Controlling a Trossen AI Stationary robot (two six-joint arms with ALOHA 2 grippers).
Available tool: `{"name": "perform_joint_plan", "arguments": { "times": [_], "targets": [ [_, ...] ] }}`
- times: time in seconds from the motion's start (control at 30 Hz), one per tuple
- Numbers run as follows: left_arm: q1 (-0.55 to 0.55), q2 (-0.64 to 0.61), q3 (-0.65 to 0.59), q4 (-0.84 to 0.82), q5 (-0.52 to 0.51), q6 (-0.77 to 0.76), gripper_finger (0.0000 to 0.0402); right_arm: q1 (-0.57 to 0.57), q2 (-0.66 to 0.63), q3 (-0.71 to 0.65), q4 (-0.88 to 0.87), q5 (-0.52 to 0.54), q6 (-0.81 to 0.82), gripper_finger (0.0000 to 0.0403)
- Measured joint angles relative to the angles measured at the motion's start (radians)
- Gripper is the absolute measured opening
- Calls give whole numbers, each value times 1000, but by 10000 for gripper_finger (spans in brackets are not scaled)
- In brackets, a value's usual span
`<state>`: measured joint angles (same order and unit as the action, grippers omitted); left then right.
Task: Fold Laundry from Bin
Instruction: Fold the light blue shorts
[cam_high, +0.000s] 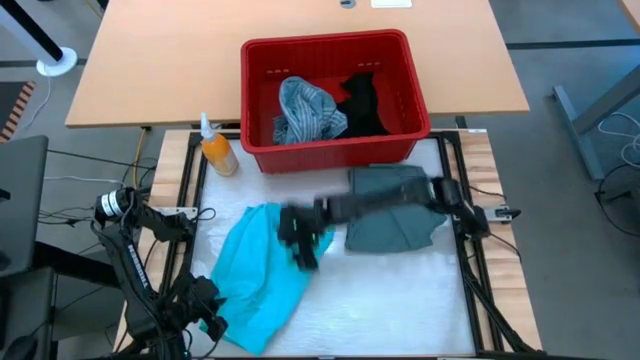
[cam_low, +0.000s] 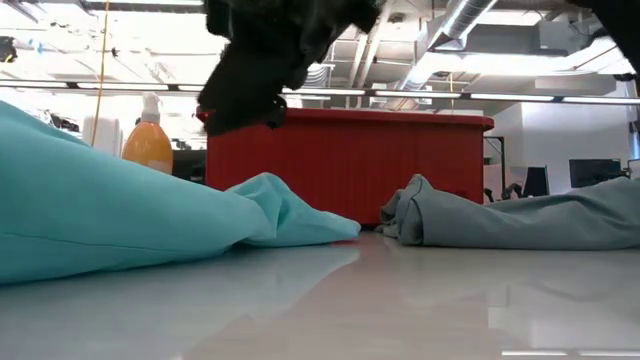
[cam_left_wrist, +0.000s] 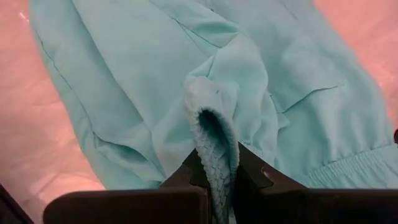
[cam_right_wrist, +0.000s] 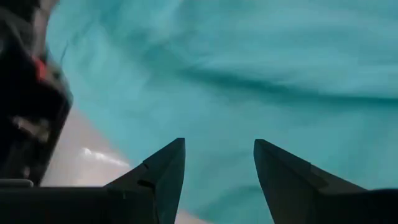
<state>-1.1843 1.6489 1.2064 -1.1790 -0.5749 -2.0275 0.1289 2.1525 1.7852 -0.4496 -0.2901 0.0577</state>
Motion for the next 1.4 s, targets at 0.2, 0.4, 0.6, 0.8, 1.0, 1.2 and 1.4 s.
{"name": "perform_joint_plan", "arguments": {
  "times": [0.2, 0.4, 0.6, 0.8, 1.0, 1.2, 1.4],
  "targets": [
    [0, 0, 5, -59, 74, 13, 13, 23, -1, -151, 213, 74, 149, 191],
    [-2, 0, 5, -65, 221, 128, 23, 29, 8, -249, 242, 83, 224, 170],
    [-2, 0, 5, -8, 203, 337, 97, 25, 8, -276, 244, 99, 231, 158],
    [-11, -23, 5, -63, 209, 333, 190, 26, 7, -274, 251, 132, 231, 153],
    [-100, -66, 5, 28, 272, 479, 229, 26, 7, -274, 248, 135, 231, 153],
    [-180, -128, 23, 43, 265, 505, 230, 26, 7, -274, 247, 135, 233, 153],
    [-143, -265, 74, -27, -25, 550, 231, 26, 7, -274, 245, 135, 238, 153]
  ]
}}
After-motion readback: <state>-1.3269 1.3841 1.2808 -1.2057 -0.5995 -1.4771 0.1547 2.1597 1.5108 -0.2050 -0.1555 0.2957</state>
